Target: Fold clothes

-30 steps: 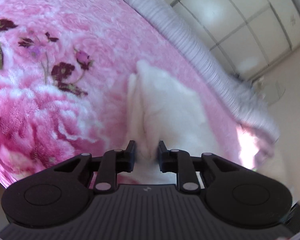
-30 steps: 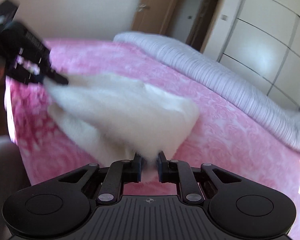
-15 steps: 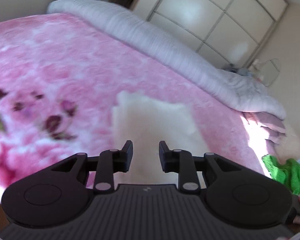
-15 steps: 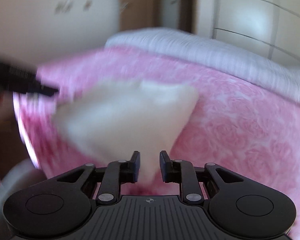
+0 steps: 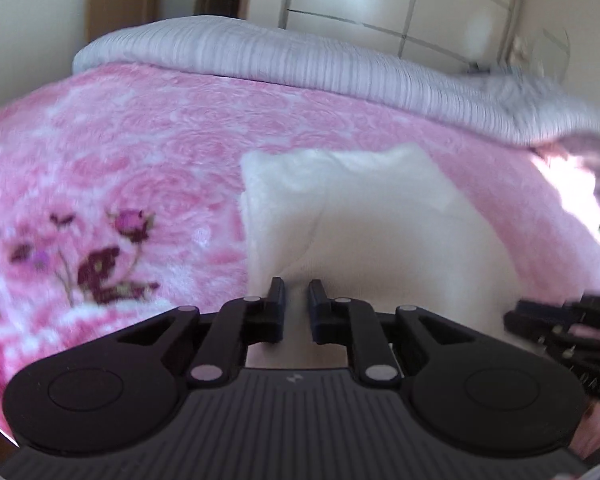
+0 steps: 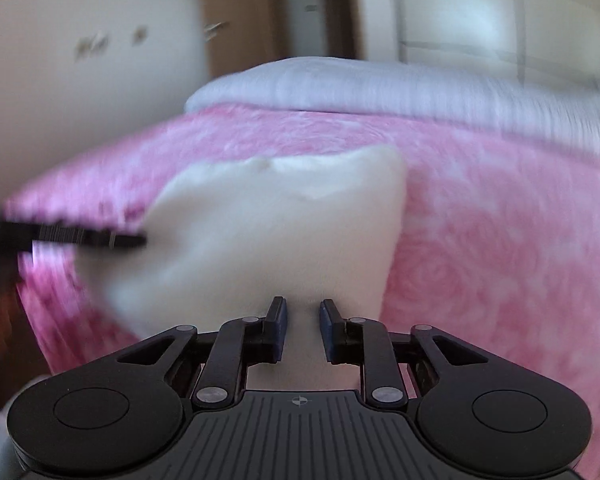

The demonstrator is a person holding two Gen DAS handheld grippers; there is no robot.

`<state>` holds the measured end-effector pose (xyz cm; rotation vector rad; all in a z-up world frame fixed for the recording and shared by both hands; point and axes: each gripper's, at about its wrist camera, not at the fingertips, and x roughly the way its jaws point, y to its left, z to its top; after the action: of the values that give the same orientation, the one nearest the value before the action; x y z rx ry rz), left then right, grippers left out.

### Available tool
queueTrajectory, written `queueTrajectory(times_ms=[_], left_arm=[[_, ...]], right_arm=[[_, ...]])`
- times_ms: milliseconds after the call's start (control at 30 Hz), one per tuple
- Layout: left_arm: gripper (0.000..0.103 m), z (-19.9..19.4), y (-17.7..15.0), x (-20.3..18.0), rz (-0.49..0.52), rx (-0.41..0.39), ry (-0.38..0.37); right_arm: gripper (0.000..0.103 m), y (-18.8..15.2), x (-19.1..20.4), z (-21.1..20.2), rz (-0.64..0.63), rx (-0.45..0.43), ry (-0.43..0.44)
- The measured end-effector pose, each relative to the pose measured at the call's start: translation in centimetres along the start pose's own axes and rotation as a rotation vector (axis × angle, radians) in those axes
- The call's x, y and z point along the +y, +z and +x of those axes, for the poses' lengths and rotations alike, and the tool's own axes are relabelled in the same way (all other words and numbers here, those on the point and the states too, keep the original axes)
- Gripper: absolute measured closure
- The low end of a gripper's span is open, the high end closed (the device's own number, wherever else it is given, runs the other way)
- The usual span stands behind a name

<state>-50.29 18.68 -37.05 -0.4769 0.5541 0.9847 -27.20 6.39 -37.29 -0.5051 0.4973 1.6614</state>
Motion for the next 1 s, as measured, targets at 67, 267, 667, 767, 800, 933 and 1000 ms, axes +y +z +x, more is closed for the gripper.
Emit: queueTrajectory(times_ms=[67, 267, 667, 767, 800, 933, 1000], left_arm=[[0.090, -0.2, 0.9, 0.5, -0.029, 0.038, -0.024], [0.090, -0.2, 5.4, 1.9, -0.100, -0.008, -0.113], [0.092, 7.1, 7.5, 4.3, -0.110, 0.041, -0.115], [0.091, 8.1, 8.7, 4.3, -0.097, 0.026, -0.161], [0.091, 8.9, 8.8, 4.2, -0.076, 0.034, -0.143], [0.088, 11.8, 8.8, 4.8, -0.036, 0.052, -0.085], [0.084, 12.7, 8.4, 5.5, -0.052, 0.052, -0.078]], right_arm=[[0.079, 1.0, -0.4, 0.1, -0.033, 0.051, 0.021], [0.079, 5.0, -5.9, -0.2, 0.233, 0.029, 0.153], [0.078, 7.4, -7.4, 5.4, 0.102, 0.025, 0.101], [0.078, 8.7, -8.3, 7.4, 0.057, 0.001, 0.112], [0.078, 9.0, -8.7, 8.3, 0.042, -0.001, 0.102], [0.078, 9.7, -9.6, 12.8, -0.014, 0.018, 0.101], [0.078, 9.8, -10.3, 15.4, -0.025, 0.061, 0.084]])
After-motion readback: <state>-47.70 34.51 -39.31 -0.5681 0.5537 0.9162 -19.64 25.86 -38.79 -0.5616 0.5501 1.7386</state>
